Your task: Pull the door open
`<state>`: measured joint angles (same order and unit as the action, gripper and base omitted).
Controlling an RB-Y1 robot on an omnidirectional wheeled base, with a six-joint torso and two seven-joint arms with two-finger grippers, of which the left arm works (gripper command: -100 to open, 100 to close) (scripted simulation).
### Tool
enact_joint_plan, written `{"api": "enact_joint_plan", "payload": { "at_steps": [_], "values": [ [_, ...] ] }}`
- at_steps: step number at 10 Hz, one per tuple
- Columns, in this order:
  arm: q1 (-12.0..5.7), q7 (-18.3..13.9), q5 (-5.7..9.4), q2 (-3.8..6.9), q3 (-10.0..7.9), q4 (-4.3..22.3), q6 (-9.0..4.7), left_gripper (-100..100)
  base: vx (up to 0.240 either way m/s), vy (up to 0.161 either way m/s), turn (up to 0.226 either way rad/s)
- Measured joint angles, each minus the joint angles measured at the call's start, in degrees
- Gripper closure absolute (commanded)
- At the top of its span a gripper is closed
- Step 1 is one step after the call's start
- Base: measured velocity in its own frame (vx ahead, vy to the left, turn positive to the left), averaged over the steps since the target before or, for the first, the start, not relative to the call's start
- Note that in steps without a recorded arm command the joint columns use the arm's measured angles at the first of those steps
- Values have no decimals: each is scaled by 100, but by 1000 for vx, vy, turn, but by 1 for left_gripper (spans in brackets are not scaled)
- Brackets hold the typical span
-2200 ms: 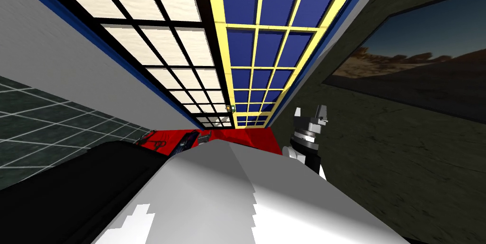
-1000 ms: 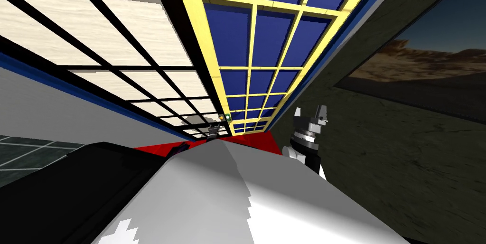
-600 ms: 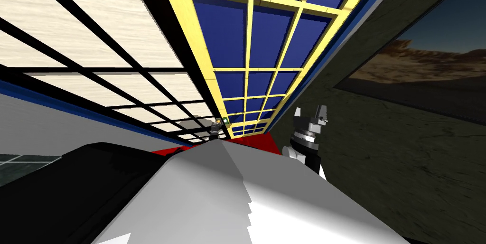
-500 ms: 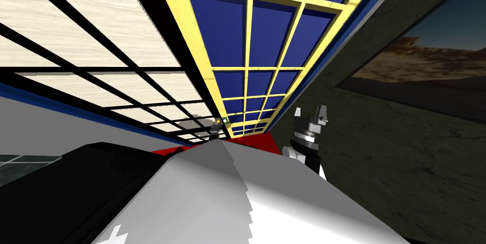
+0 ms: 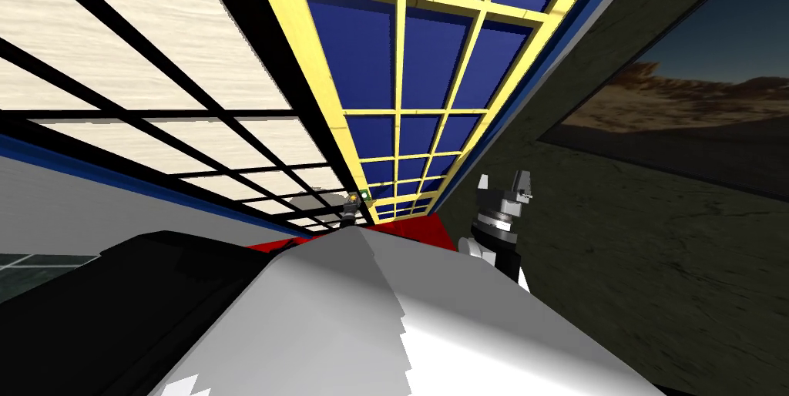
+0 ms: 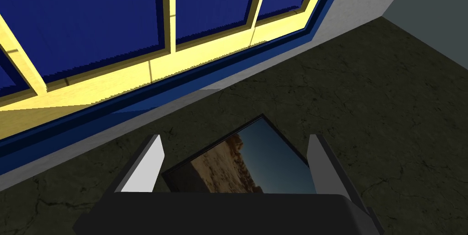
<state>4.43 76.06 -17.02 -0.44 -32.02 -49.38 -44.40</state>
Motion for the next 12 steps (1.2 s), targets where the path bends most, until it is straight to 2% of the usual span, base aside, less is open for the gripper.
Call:
{"api": "enact_joint_plan", "payload": {
  "at_steps": [2, 3, 4, 5, 7, 8, 9, 10, 11, 12],
  "values": [
    [58, -109, 34, 9, 21, -60, 20, 100, -170, -60, 38],
    [40, -139, 74, 74, -8, 96, -53, 100, -145, -39, 38],
    [102, -169, 78, 57, -7, 91, -25, 100, -88, -9, 17],
    [159, -218, 90, 93, -8, 158, -30, 100, -119, -13, 46],
    [319, -362, 150, 113, -16, 92, -49, 100, -170, -20, 39],
    [275, -454, 213, 188, -38, 274, -128, 100, -117, -19, -4],
    [342, -516, 227, 176, -31, 226, -96, 100, -104, -21, 13],
    [261, -543, 282, 236, -67, 460, -185, 100, -79, -15, -1],
    [391, -608, 285, 209, -45, 339, -175, 100, -38, -9, 27],
    [521, -671, 262, 148, -2, 105, -43, 100, -99, -21, -15]
  ]
}}
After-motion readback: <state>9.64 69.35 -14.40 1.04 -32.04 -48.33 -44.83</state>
